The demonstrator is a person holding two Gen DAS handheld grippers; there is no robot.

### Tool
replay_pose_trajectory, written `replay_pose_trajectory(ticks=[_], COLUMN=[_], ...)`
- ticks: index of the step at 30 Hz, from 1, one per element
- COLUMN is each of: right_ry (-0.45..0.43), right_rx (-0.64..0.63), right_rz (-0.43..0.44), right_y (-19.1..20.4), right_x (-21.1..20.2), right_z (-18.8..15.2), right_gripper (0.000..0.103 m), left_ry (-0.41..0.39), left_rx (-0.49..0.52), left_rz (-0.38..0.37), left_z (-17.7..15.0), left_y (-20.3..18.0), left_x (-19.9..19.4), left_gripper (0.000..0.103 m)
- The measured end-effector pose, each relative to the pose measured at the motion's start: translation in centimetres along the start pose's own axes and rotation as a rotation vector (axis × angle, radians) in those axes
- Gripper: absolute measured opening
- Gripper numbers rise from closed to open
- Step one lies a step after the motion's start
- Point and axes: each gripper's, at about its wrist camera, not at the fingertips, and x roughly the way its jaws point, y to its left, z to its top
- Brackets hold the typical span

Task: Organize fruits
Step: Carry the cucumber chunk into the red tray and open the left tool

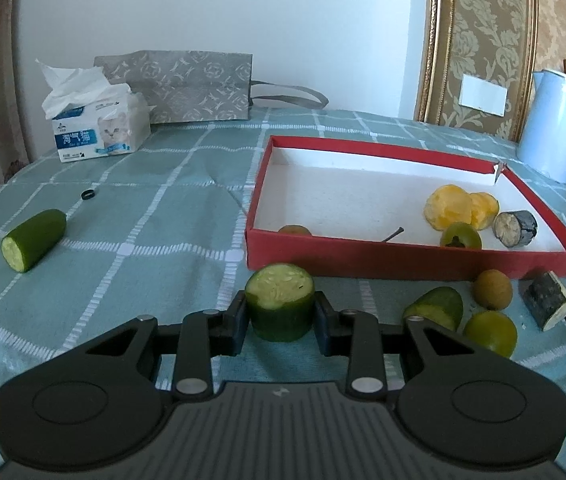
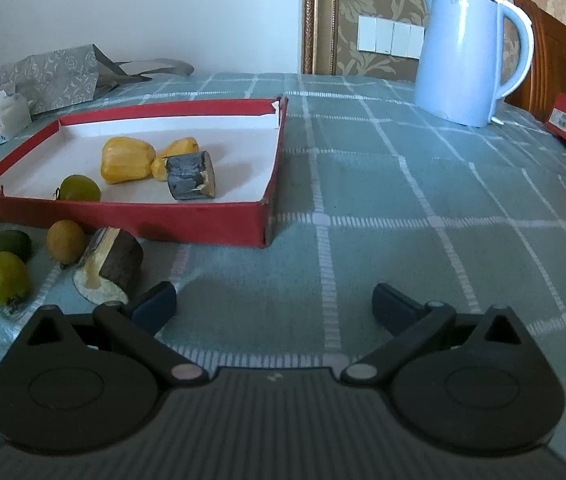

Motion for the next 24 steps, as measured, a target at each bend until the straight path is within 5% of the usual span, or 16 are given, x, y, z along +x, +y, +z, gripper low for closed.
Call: replay_pose_trajectory(ticks=[10, 16, 24], right_ry=[0.000, 0.000, 0.000], right_rx=[0.000, 0.000, 0.000], right_rz=[-0.001, 0.000, 0.000], right_y=[0.0, 0.0, 0.0], right_x=[0.0, 0.0, 0.0], right_z=[0.0, 0.0, 0.0], right_gripper=[0.103, 0.103, 0.103], left_ry=[-0.007, -0.071, -0.059], left_rx=[-0.030, -0.032, -0.008], left_rz=[-0.032, -0.078, -0.075], left_z=[0.6, 3.6, 8.3], left_y=[0.4, 0.2, -2.0], left_x=[-0.4, -1.1, 3.8], left_gripper=[0.033, 0.033, 0.033])
